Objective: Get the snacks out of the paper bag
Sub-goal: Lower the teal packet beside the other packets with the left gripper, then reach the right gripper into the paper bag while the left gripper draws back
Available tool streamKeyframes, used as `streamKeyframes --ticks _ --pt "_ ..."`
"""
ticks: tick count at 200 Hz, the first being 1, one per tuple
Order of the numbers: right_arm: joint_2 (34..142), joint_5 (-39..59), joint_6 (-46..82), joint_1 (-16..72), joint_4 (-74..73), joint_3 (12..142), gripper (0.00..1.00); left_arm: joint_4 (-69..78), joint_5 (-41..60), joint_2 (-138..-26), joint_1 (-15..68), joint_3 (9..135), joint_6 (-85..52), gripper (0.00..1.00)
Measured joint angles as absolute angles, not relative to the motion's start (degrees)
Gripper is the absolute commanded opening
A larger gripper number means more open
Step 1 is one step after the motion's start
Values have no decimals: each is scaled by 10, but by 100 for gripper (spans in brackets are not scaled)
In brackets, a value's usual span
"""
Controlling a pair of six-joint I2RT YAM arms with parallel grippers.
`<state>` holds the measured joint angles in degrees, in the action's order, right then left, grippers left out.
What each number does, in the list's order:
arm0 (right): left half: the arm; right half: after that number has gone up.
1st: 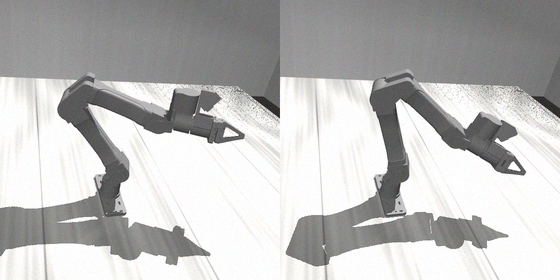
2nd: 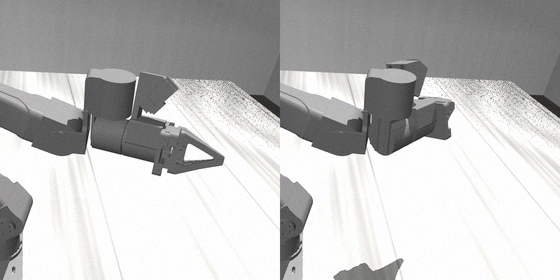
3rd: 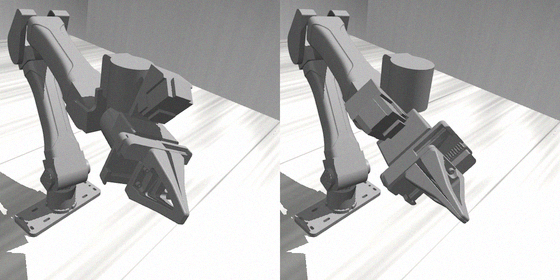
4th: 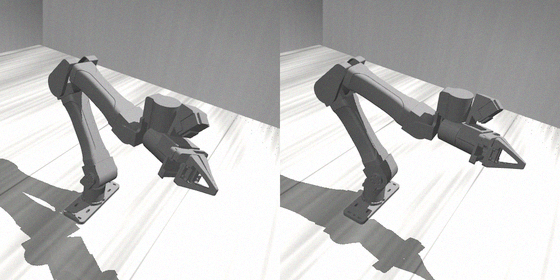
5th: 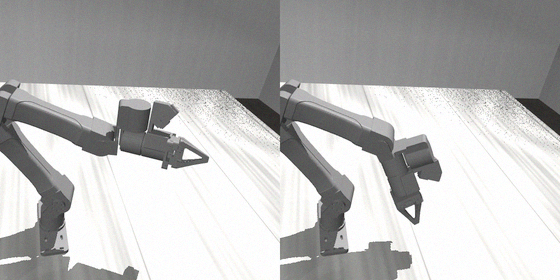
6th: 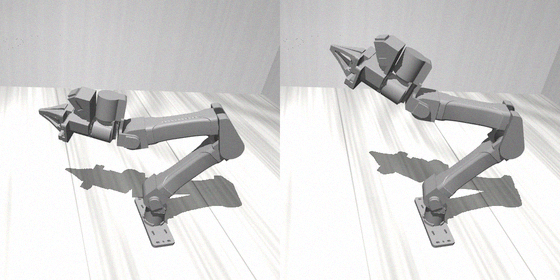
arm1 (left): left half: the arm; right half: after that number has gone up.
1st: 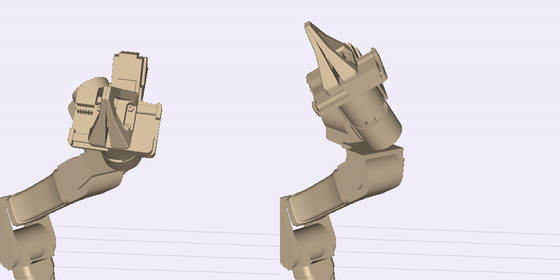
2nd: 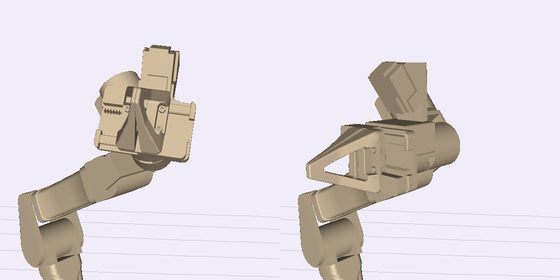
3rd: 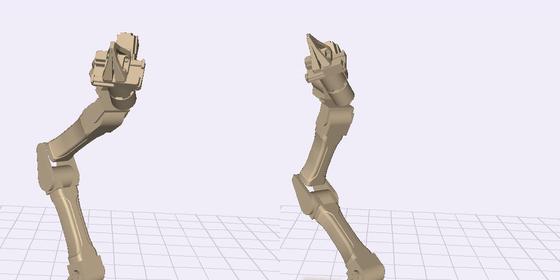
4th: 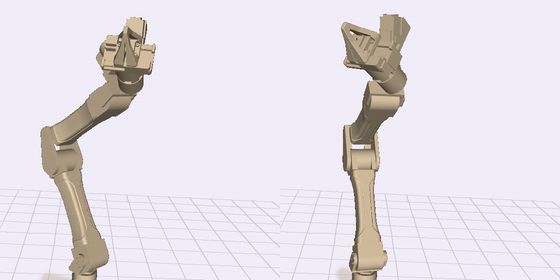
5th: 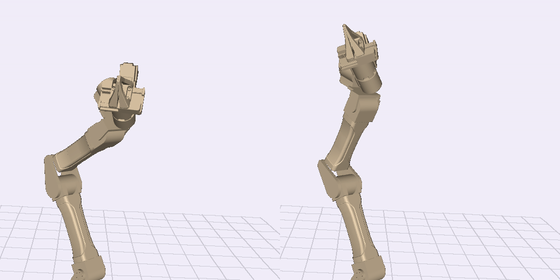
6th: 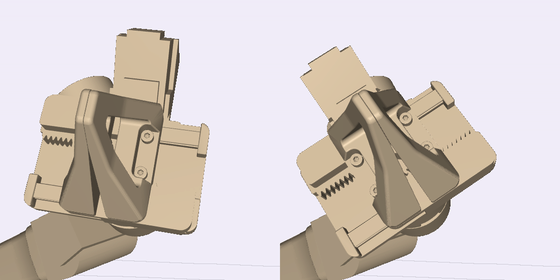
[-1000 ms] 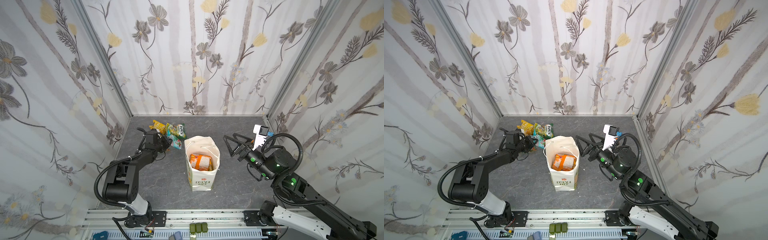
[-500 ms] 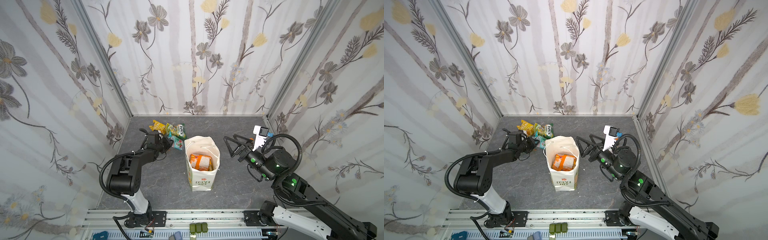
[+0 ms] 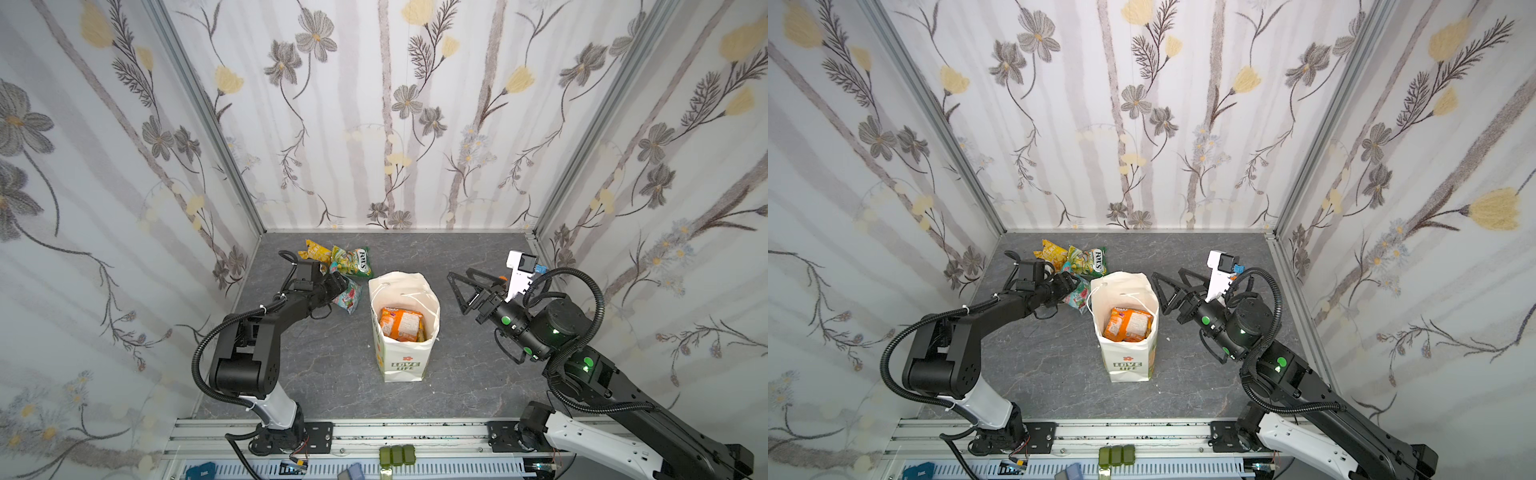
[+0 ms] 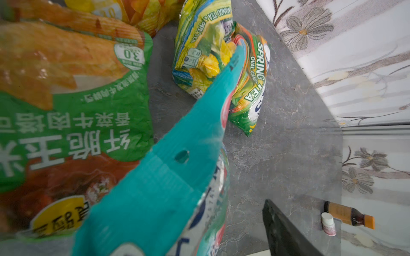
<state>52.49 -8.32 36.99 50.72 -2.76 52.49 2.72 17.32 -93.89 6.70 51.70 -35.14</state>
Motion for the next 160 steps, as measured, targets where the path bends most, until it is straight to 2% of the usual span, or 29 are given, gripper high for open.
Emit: streamKeyframes --ticks 36,97,160 --pt "527 -83 370 507 -28 526 99 -81 99 -934 83 571 -271 93" --pt "528 -83 370 507 -28 526 99 -212 -63 -964 110 654 -124 97" --pt "526 -83 375 507 -28 526 99 -251 -99 -976 129 711 -60 98"
